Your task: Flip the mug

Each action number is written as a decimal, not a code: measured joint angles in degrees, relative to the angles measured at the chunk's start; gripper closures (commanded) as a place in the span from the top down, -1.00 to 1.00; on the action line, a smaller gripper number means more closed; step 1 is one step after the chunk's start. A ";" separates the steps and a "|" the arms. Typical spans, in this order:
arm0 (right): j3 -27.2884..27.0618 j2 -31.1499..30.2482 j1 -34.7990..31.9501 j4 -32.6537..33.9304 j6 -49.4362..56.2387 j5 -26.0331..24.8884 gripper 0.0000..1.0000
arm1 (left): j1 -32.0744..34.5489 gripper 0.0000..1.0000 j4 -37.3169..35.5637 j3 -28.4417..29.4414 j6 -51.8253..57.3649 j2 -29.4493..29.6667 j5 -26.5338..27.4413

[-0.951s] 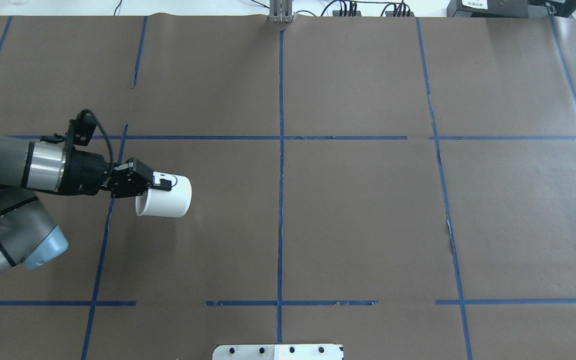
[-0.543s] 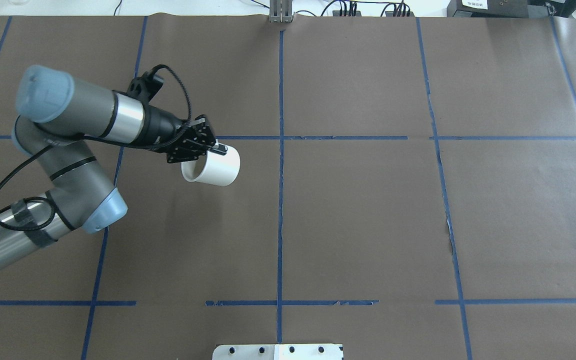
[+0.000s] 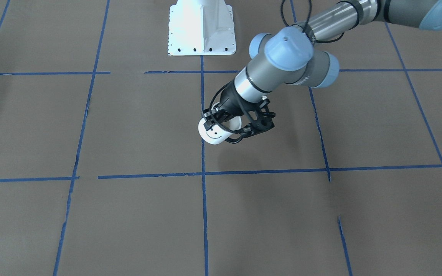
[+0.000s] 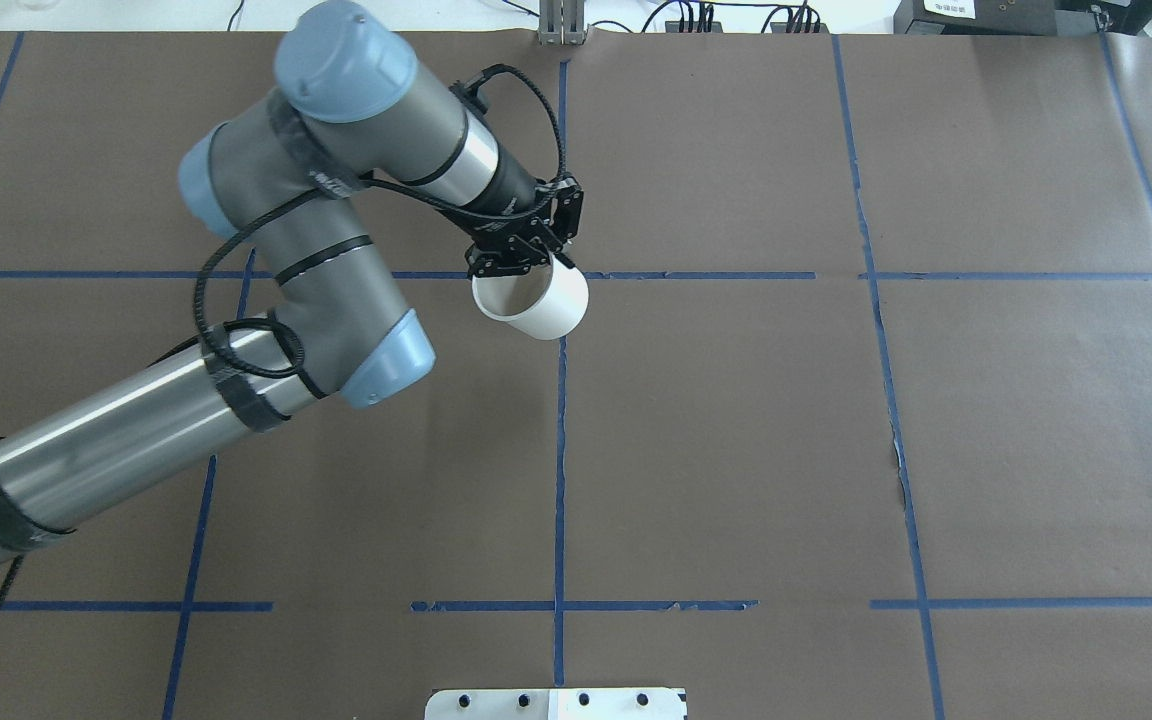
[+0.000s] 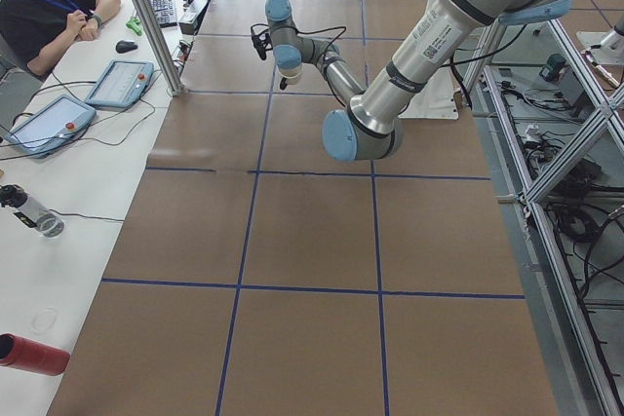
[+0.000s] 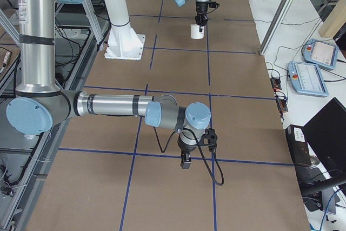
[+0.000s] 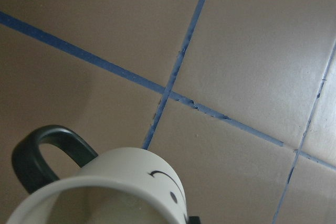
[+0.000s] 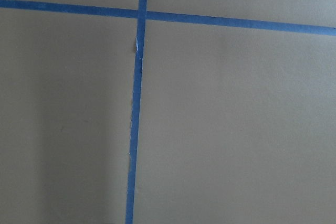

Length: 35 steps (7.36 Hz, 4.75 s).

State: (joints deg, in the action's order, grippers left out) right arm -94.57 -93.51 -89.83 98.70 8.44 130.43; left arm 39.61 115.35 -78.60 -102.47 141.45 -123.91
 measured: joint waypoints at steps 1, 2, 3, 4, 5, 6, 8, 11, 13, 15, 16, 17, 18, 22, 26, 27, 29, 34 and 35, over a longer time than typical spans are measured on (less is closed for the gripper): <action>0.00 0.00 0.00 0.00 0.00 0.00 1.00 | -1.79 -1.00 -5.16 3.98 0.52 4.42 2.93; 0.00 0.00 0.00 0.00 0.00 0.00 1.00 | -3.08 -1.00 -11.57 6.50 1.68 7.65 5.10; -0.01 0.00 0.00 0.00 0.00 0.00 1.00 | -4.09 -1.00 -17.03 7.55 3.13 9.27 6.08; -0.03 0.00 0.00 0.00 0.00 0.00 1.00 | -5.06 -1.00 -20.53 7.99 4.97 9.83 6.52; -0.02 0.00 0.00 0.00 0.00 0.00 1.00 | -6.09 -1.00 -22.07 8.09 6.92 9.85 6.70; -0.02 0.00 0.00 0.00 0.00 0.00 1.00 | -7.09 -1.00 -22.60 8.03 8.35 9.68 6.81; 0.00 0.00 0.00 0.00 0.00 0.00 1.00 | -8.06 -0.82 -22.71 7.70 9.28 8.32 6.91; -0.01 0.00 0.00 0.00 0.00 0.00 1.00 | -8.67 1.00 -22.53 7.49 9.18 7.53 8.47; -0.02 0.00 0.00 0.00 0.00 0.00 1.00 | -9.71 1.00 -22.48 6.01 8.94 6.99 11.19; -0.01 0.00 0.00 0.00 0.00 0.00 1.00 | -9.64 1.00 -22.76 -1.90 9.30 3.83 11.48; 0.00 0.00 0.00 0.00 0.00 0.00 1.00 | -9.01 1.00 -22.86 -6.92 10.25 1.69 11.34; 0.00 0.00 0.00 0.00 0.00 0.00 1.00 | -7.94 1.00 -22.95 -13.05 13.07 -2.02 11.17; 0.00 0.00 0.00 0.00 0.00 0.00 1.00 | -6.35 1.00 -23.02 -19.84 18.05 -7.76 11.09; 0.00 0.00 0.00 0.00 0.00 0.00 1.00 | 12.37 1.00 -22.91 -31.85 59.25 -32.35 4.39; 0.00 0.00 0.00 0.00 0.00 0.00 1.00 | 34.30 1.00 -22.68 -24.88 99.77 -50.63 -2.09; 0.00 0.00 0.00 0.00 0.00 0.00 1.00 | 39.54 1.00 -22.58 -22.17 108.31 -53.42 -5.05; 0.00 0.00 0.00 0.00 0.00 0.00 1.00 | 45.97 1.00 -23.29 -18.70 115.06 -55.66 -7.69; 0.00 0.00 0.00 0.00 0.00 0.00 1.00 | 47.32 1.00 -22.77 -17.32 112.71 -55.26 -8.42; 0.00 0.00 0.00 0.00 0.00 0.00 1.00 | 47.32 1.00 -22.70 -17.45 112.81 -55.32 -8.49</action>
State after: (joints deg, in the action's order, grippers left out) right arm -94.57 -93.52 -89.82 98.70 8.44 130.43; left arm 86.93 92.64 -96.05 10.34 86.12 -132.41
